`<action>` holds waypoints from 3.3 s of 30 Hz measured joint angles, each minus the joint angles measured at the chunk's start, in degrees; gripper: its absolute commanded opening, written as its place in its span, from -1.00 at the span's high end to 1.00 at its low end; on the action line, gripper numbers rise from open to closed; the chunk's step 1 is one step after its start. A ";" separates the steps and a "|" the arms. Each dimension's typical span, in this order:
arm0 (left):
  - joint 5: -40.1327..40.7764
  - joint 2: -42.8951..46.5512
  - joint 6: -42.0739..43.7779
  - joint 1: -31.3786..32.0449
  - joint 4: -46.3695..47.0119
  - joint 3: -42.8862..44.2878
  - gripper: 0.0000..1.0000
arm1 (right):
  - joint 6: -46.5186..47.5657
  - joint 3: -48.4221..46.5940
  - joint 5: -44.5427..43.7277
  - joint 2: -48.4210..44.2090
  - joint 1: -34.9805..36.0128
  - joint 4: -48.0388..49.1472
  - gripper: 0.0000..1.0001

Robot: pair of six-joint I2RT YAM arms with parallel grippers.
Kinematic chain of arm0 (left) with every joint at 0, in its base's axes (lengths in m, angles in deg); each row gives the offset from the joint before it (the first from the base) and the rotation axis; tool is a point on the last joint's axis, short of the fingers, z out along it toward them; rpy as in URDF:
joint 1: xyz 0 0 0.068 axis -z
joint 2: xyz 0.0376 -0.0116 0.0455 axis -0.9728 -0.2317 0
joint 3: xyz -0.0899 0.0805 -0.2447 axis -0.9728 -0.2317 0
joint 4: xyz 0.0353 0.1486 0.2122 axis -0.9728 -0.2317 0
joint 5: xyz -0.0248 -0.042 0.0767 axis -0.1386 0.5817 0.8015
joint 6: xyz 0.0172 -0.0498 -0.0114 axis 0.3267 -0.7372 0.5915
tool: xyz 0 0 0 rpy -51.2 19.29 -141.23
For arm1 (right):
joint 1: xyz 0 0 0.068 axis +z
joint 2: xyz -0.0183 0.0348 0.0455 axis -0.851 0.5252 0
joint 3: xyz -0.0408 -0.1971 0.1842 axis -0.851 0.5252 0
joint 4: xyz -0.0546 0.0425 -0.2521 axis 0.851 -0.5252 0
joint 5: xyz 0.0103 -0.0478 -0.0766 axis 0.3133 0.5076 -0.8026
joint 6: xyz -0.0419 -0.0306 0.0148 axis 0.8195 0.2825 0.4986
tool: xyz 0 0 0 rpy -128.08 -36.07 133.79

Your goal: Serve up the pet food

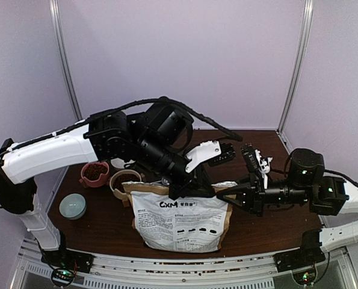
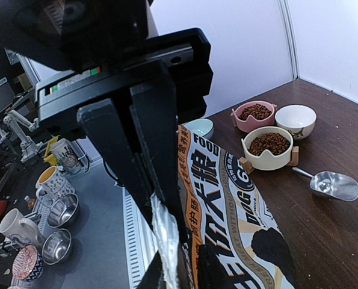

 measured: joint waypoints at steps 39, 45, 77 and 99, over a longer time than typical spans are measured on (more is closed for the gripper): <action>2.91 2.27 0.83 -0.07 -1.60 -1.33 0.89 | -0.92 -0.15 2.45 2.99 -0.11 5.57 1.00; 4.15 3.02 0.92 -0.28 -1.64 -2.62 0.46 | -1.18 -0.17 2.49 2.86 -0.11 5.31 1.00; 1.53 7.17 0.44 -1.95 -2.78 -6.78 1.00 | 1.27 -7.34 6.43 10.47 -0.28 3.93 0.23; 1.55 7.17 0.44 -1.95 -2.56 -6.78 1.00 | 2.01 -4.00 3.78 7.17 -1.95 1.97 0.47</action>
